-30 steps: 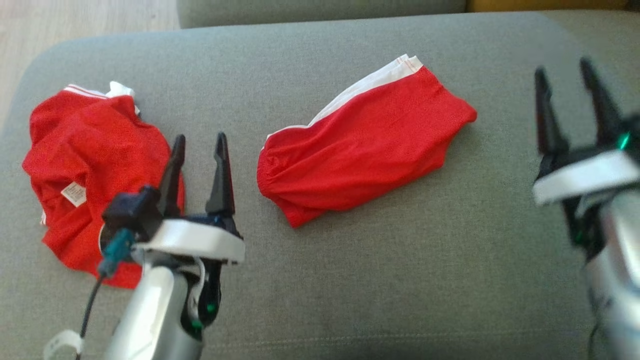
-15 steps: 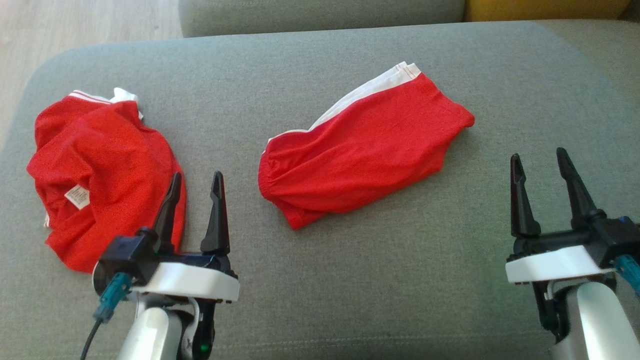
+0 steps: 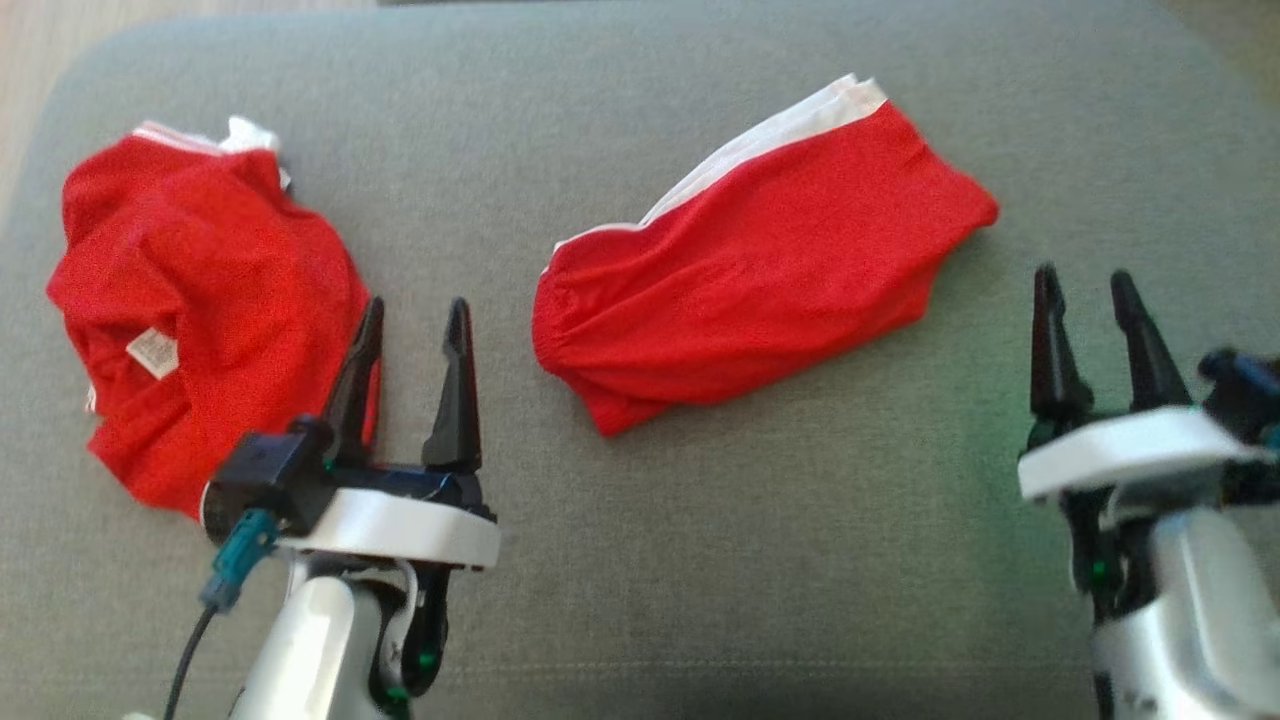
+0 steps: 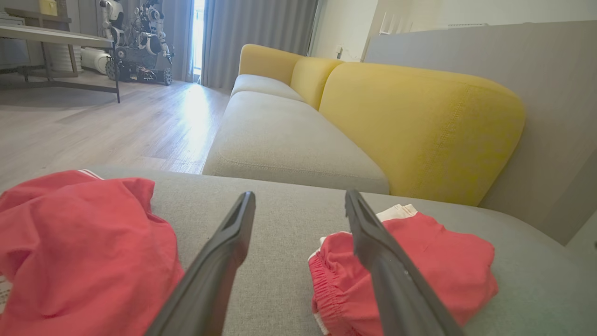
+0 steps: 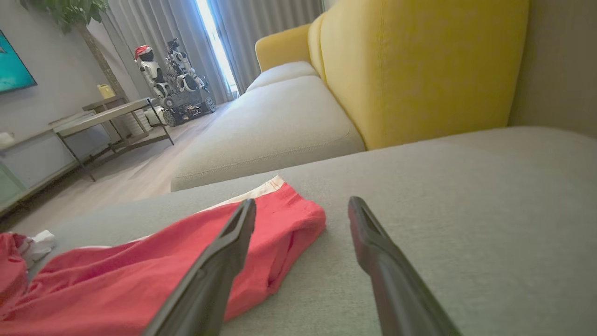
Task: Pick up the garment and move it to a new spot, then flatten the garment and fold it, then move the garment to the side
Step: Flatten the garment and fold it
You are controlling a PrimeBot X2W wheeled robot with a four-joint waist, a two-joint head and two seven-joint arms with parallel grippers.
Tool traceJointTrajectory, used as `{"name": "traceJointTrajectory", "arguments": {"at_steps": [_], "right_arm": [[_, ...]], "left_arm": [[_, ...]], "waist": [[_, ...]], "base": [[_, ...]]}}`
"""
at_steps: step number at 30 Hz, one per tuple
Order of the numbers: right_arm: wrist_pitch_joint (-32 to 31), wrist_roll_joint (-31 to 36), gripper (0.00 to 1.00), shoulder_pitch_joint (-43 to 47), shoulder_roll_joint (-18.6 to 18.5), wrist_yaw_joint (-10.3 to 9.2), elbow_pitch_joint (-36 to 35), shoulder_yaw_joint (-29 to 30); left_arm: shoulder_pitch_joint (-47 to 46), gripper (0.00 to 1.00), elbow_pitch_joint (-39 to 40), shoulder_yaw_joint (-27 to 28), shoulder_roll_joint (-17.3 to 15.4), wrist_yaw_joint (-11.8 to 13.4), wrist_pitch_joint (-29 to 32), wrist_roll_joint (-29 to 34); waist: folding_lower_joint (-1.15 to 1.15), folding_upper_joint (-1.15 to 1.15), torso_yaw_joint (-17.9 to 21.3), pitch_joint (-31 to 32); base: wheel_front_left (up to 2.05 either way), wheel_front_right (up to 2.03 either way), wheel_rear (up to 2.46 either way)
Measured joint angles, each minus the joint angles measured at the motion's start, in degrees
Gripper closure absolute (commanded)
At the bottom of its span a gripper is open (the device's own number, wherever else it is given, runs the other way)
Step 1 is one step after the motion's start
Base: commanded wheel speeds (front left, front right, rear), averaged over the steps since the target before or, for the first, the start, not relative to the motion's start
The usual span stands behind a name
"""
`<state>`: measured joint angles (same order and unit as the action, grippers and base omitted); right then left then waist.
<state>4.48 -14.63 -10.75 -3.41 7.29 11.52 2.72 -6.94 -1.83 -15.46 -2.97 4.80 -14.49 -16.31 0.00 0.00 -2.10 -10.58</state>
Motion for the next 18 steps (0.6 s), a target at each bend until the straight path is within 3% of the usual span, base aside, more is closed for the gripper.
{"name": "traceJointTrajectory", "arguments": {"at_steps": [10, 18], "right_arm": [[-12.4, -19.8, 0.00, -13.2, 0.4, 0.00, 11.9, 7.4], [-16.7, -19.1, 0.00, -19.9, 0.3, 0.00, 21.6, 13.2]], "left_arm": [[-4.3, 0.00, 0.1, -2.6, 0.2, 0.1, 0.0, -1.1], [-5.1, 0.00, 0.3, -3.9, 0.2, 0.6, 0.0, -2.0]], "waist": [[0.00, 0.00, -5.1, -6.4], [0.00, 0.00, -9.1, -8.8]], "base": [[0.00, 0.00, 0.00], [0.00, 0.00, 0.00]]}}
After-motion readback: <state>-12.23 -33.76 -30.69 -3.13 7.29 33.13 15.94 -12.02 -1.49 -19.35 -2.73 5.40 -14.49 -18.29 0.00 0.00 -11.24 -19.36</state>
